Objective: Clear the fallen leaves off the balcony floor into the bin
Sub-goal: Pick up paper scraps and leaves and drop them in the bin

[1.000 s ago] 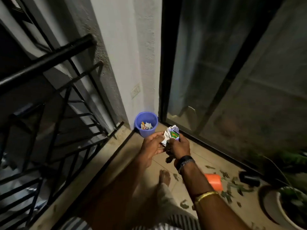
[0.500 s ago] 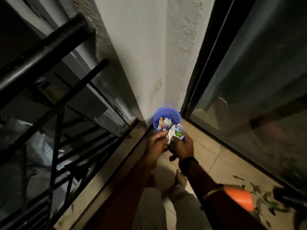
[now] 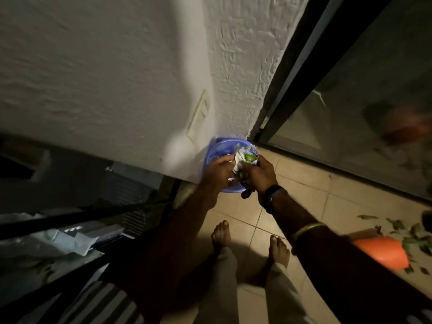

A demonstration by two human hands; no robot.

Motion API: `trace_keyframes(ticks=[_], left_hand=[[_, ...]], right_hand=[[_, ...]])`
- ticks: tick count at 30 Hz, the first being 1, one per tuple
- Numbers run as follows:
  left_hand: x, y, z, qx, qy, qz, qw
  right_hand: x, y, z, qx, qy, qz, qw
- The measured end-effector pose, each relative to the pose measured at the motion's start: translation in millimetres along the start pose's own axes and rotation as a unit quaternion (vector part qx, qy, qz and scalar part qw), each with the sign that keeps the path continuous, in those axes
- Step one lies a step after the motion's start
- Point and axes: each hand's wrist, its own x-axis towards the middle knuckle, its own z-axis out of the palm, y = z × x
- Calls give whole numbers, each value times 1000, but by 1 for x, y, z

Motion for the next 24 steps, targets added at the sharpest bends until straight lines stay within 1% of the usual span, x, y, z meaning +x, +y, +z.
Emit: trace_keyframes(ticks=[3, 5, 8, 10, 11, 14, 16, 18, 21, 24], left_hand=[[39, -5, -14, -14, 22, -12, 1000], [50, -11, -19, -35, 40, -32, 998], [48, -23, -18, -26, 60, -50, 997], [40, -27, -11, -29, 64, -55, 996], [35, -29, -5, -32, 57, -62, 996], [17, -34, 27, -30, -3, -60, 998], [3, -36, 60, 18, -37, -41, 998], [-13, -44, 92, 72, -58, -24, 995], [-28, -72, 129, 144, -85, 4, 986], [-37, -103, 157, 214, -119, 10, 969]], right_hand=[[53, 18, 8, -11, -5, 4, 1000], [66, 26, 4, -19, 6, 21, 1000], [61, 40, -9, 26, 52, 38, 998], [42, 44, -16, 114, 86, 52, 988], [30, 44, -20, 163, 102, 63, 979], [-8, 43, -35, 272, 158, 73, 946], [-28, 47, -47, 322, 203, 68, 922], [-45, 58, -59, 345, 251, 62, 902], [-69, 85, -82, 352, 321, 59, 877], [-94, 113, -111, 389, 374, 60, 840]])
